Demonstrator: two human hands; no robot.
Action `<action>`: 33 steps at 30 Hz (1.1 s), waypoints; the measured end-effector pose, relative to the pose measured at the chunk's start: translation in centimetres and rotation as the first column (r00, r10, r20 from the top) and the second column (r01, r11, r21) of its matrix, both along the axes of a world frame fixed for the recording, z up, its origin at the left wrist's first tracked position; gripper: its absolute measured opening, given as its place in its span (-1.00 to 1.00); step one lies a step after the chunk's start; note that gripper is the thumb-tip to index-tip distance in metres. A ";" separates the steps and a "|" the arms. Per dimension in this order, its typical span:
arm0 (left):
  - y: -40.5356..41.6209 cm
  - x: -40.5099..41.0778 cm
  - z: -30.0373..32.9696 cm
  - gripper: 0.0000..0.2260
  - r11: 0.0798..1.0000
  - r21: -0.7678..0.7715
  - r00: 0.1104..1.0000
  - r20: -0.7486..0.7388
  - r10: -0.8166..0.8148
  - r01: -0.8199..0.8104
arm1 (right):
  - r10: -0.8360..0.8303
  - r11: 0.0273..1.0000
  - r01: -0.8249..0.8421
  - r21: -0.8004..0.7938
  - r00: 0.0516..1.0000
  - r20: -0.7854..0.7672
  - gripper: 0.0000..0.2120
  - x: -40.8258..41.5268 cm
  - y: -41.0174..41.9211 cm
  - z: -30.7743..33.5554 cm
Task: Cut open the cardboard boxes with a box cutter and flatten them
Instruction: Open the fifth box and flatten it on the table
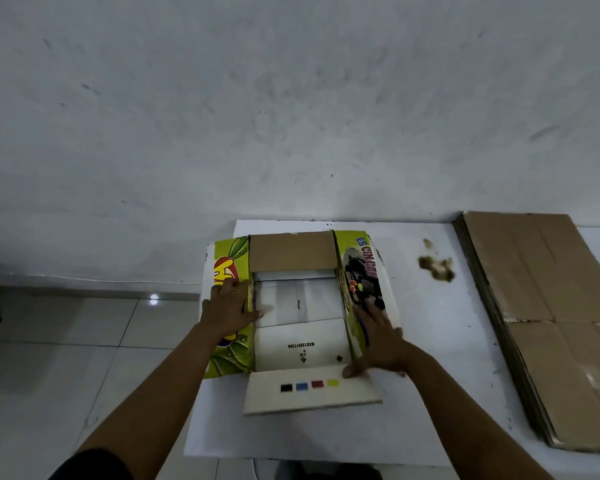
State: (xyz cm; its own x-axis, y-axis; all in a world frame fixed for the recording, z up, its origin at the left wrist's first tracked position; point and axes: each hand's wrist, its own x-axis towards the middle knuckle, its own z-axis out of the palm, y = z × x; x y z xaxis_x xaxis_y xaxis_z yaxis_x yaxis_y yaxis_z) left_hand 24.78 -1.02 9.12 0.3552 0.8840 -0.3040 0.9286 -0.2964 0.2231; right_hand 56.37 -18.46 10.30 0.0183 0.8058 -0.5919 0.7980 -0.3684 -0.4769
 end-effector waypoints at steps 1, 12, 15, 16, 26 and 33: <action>0.1 0.6 0.1 -0.22 0.999 0.052 0.999 -0.048 0.012 -0.009 | 0.022 1.000 -0.022 0.010 0.999 0.032 0.53 -0.4 -0.2 -0.5; 5.9 5.1 -0.4 -0.43 0.939 0.345 0.995 -0.099 0.020 0.016 | 0.030 0.999 -0.031 0.022 0.996 0.082 0.56 -1.2 -0.5 -2.1; 7.0 6.0 -0.2 -0.55 0.924 0.380 0.999 0.018 0.034 -0.039 | 0.001 0.999 -0.003 0.036 0.999 0.047 0.56 -1.4 -0.4 -2.5; 7.1 6.5 -0.1 -0.55 0.917 0.379 0.987 0.144 0.072 -0.122 | 0.000 0.999 -0.002 0.043 0.999 0.035 0.56 -1.4 -0.5 -2.6; 13.8 12.7 3.4 -0.54 0.869 -0.040 0.725 0.535 0.435 -0.492 | -0.028 0.995 0.028 0.095 1.000 0.005 0.51 -1.2 -0.5 -3.1; 14.0 13.8 -0.8 -0.26 0.966 -0.028 0.952 0.164 0.257 -0.255 | -0.300 0.878 0.242 0.414 0.951 0.080 -0.26 -1.2 -0.5 -4.9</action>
